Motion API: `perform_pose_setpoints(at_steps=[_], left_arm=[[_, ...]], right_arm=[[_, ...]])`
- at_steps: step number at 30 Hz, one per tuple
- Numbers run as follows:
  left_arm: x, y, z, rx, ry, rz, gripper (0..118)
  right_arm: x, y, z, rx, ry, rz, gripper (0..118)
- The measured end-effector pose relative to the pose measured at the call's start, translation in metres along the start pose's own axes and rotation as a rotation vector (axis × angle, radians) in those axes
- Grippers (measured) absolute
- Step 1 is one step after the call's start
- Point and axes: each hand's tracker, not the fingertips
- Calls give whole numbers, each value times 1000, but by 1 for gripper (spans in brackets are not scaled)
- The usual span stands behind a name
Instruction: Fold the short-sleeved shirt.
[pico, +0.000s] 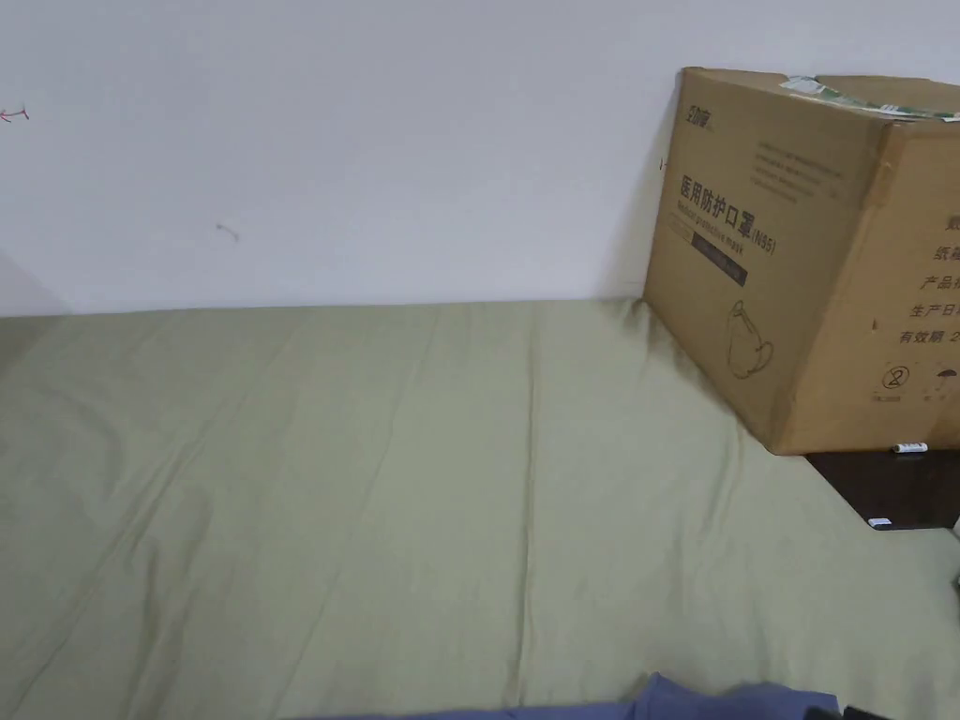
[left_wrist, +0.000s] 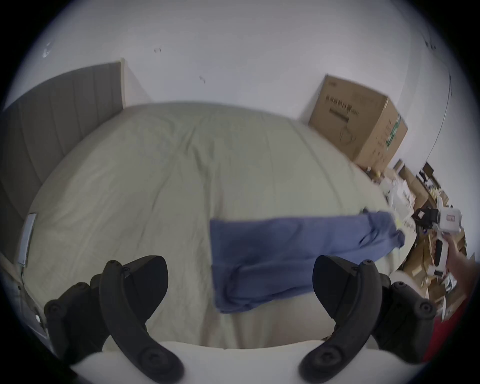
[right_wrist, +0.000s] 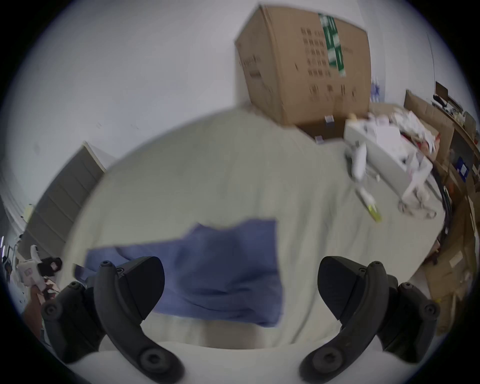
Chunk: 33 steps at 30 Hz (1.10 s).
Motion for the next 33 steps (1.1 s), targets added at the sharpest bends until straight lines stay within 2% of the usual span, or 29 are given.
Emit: perform_pose_setpoints(at_steps=[2,4,5,6,7,8,9,10,11,13,15,17,21,23,25,27,28,30,32,33], left_arm=[[33,12,23,142,-48,40,115],[60,17,39,241,-140,90,113],[77,20,46,315,-117,78,107],[94,18,52,402,-58,45,85],[108,14,57,493,1,-3,55],[125,12,62,568,63,-66,17],[138,13,63,607,111,-117,0],[149,16,66,650,164,-168,0],[145,11,65,662,129,-154,0],[152,14,76,700,70,-134,0],[157,14,77,728,136,-150,0],[156,16,83,724,132,-158,0],[142,24,83,690,156,-134,0],[116,34,78,576,77,-59,0],[77,49,70,401,-84,10,0],[27,59,50,160,-327,150,0],[-1,58,36,20,-453,272,0],[-48,44,8,-139,-634,460,0],[-85,25,-14,-192,-664,509,1],[-99,17,-20,-193,-624,528,11]], right_arm=[[-35,8,30,152,91,38,117],[-72,7,56,389,90,140,116],[-90,4,64,485,73,193,115],[-104,2,68,552,58,236,108],[-118,-1,70,611,52,272,90],[-130,-5,69,647,59,295,54],[-139,-6,69,666,65,329,0],[-148,-6,68,660,51,380,0],[-152,-5,66,632,21,419,0],[-153,-6,67,637,45,398,0],[-153,-8,70,630,51,352,0],[-150,-6,69,627,39,320,0],[-144,-4,68,608,34,307,0],[-140,-3,70,589,26,303,0],[-135,-2,71,565,38,303,0],[-133,-1,71,524,47,300,0],[-133,-1,71,489,60,286,0],[-132,-1,68,458,78,270,0],[-135,-3,64,447,80,279,0],[-137,-4,61,438,79,291,0]])
